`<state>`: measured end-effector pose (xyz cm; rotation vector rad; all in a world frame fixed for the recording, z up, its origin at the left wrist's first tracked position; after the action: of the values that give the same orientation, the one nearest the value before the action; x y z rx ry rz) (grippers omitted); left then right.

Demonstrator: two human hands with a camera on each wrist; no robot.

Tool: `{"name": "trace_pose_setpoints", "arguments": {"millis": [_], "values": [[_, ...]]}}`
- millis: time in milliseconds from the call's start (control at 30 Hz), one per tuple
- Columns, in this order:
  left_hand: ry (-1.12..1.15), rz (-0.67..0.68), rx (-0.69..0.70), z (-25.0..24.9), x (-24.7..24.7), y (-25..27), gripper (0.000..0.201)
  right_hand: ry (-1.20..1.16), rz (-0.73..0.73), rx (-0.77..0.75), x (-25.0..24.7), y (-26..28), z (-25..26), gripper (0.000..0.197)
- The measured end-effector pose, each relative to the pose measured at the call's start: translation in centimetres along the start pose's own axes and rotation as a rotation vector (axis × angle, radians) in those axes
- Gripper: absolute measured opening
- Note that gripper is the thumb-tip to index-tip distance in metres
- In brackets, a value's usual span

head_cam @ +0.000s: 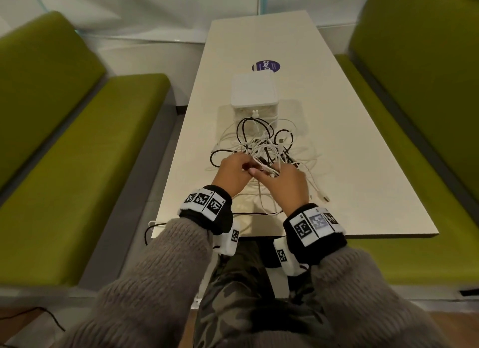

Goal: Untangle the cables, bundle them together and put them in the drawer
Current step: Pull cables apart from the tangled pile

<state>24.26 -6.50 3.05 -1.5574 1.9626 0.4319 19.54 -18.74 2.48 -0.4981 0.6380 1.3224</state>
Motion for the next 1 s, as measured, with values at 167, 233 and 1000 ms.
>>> {"name": "trace_pose_setpoints", "arguments": {"millis": [167, 233, 1000], "values": [[0.081, 0.019, -0.037, 0.0, 0.5, 0.2, 0.018, -0.18, 0.136, 0.067, 1.0, -1.0, -1.4, 0.027], [0.003, 0.053, -0.017, -0.4, 1.0, 0.1, 0.021, -0.236, 0.094, 0.109, 0.6, -1.2, -2.2, 0.028], [-0.047, -0.038, -0.093, -0.1, -1.0, -1.2, 0.011, -0.979, -0.263, 0.143, -10.1, 2.4, -3.3, 0.035]]}}
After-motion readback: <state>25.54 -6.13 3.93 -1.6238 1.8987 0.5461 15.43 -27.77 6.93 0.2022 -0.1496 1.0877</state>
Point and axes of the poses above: each hand's wrist, its own y-axis away from the middle knuckle, its own x-axis out of the palm, z = x × y, the point moved 9 cm from there along -y, towards the middle knuckle, and after that the axes turned 7 degrees about y, right-handed, at the moved point
